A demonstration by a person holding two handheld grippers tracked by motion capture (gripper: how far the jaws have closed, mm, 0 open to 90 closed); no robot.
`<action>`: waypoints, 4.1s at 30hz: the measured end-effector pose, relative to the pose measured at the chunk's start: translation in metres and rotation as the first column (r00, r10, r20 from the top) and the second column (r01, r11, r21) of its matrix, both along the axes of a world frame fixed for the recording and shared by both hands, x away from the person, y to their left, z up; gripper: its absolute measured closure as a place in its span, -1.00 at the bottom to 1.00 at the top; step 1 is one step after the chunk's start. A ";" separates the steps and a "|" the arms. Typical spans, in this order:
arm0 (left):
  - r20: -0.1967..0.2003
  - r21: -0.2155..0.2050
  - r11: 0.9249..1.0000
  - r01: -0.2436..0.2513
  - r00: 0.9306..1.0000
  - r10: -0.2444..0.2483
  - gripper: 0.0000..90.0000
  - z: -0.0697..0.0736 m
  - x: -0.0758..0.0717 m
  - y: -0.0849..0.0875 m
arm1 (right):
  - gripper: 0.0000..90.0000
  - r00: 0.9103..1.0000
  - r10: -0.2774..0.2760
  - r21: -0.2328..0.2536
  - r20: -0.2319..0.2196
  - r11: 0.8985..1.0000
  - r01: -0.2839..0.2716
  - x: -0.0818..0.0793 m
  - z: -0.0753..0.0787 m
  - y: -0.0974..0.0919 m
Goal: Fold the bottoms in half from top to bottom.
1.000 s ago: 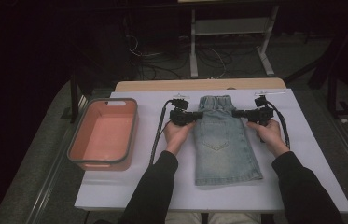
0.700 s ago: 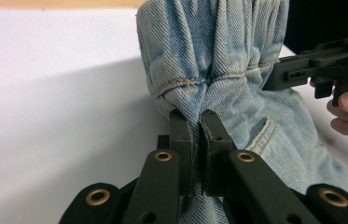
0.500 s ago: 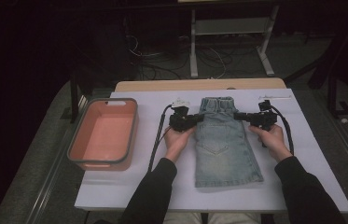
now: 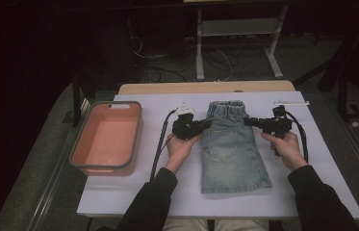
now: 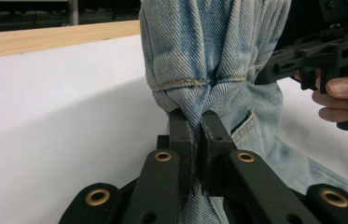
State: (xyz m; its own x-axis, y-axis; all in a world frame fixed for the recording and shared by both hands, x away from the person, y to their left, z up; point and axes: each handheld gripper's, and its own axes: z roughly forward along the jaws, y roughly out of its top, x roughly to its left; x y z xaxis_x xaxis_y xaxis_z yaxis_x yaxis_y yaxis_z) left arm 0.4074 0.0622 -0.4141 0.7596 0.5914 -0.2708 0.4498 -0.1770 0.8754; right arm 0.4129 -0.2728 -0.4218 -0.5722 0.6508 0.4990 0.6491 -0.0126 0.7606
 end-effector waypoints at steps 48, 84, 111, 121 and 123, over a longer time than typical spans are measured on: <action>-0.033 0.020 0.984 0.179 0.983 -0.178 0.89 0.002 -0.056 0.008 | 0.79 0.997 0.074 -0.033 -0.026 0.997 -0.075 -0.069 0.011 -0.003; -0.084 0.031 0.977 0.210 0.975 -0.206 0.89 -0.008 -0.066 0.009 | 0.41 0.994 0.077 -0.108 -0.082 0.990 -0.086 -0.094 0.005 -0.001; -0.111 0.050 0.965 0.259 0.961 -0.252 0.89 -0.013 -0.071 0.004 | 0.59 1.000 0.012 0.060 -0.006 0.998 -0.011 -0.103 0.026 -0.037; -0.110 0.089 0.951 0.297 0.952 -0.287 0.87 -0.017 -0.077 0.001 | 0.97 0.994 0.110 0.030 -0.012 0.994 -0.110 -0.088 0.035 -0.007; -0.107 0.092 0.951 0.296 0.952 -0.286 0.87 -0.017 -0.078 0.001 | 0.97 0.990 0.136 0.013 -0.021 0.991 -0.136 -0.086 0.034 0.002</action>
